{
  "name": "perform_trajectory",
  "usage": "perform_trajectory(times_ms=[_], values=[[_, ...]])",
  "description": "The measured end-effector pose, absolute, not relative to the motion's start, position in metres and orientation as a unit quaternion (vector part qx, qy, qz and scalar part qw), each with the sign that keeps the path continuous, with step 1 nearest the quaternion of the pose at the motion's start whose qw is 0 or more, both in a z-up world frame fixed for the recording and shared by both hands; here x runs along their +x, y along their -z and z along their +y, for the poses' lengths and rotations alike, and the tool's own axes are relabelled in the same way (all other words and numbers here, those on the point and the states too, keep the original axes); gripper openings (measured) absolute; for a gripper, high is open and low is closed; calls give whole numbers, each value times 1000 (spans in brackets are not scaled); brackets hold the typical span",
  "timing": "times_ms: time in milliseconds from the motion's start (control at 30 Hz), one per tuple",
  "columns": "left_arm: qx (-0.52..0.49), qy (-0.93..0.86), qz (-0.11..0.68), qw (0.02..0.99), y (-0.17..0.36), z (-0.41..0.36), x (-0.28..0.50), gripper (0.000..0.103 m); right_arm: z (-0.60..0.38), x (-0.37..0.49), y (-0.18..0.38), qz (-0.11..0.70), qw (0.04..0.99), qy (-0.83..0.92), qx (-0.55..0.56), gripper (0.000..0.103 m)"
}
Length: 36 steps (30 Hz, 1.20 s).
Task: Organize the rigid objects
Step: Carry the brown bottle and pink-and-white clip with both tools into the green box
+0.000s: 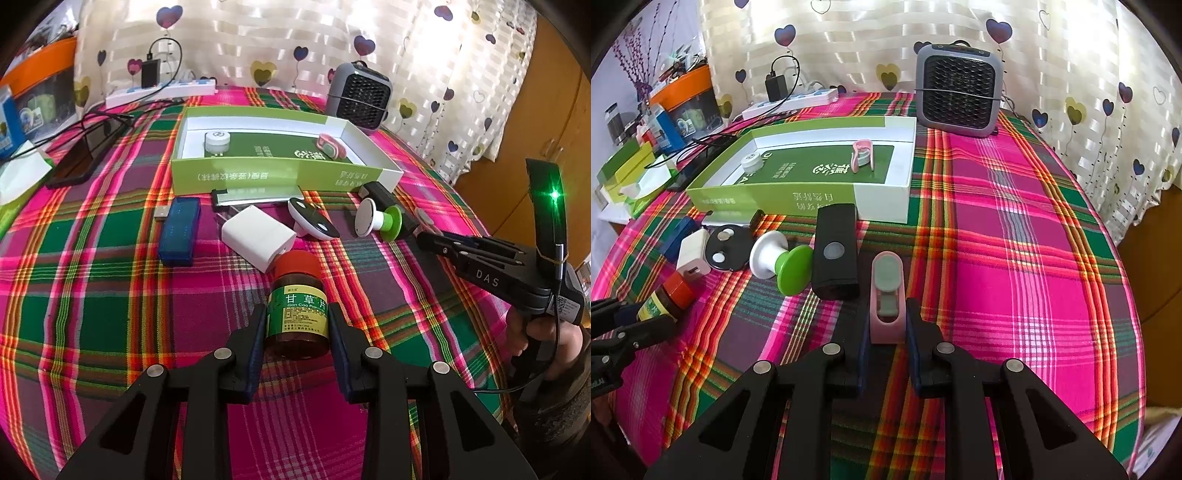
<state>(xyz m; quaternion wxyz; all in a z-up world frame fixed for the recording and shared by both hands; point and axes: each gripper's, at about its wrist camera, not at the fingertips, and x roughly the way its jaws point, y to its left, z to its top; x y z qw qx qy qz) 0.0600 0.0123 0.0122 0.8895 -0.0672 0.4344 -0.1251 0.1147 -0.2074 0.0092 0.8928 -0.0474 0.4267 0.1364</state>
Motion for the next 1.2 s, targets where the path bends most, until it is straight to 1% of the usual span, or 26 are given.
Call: perform_trajectory(times_ms=[733,1200], values=[[-68,133,403,903,-38,17,62,31,-212,106,-28,406,903,-140,-33,18],[-69,137,385,910,-70,26,107,31,-205,125,-64,379,913,-151,-31,18]])
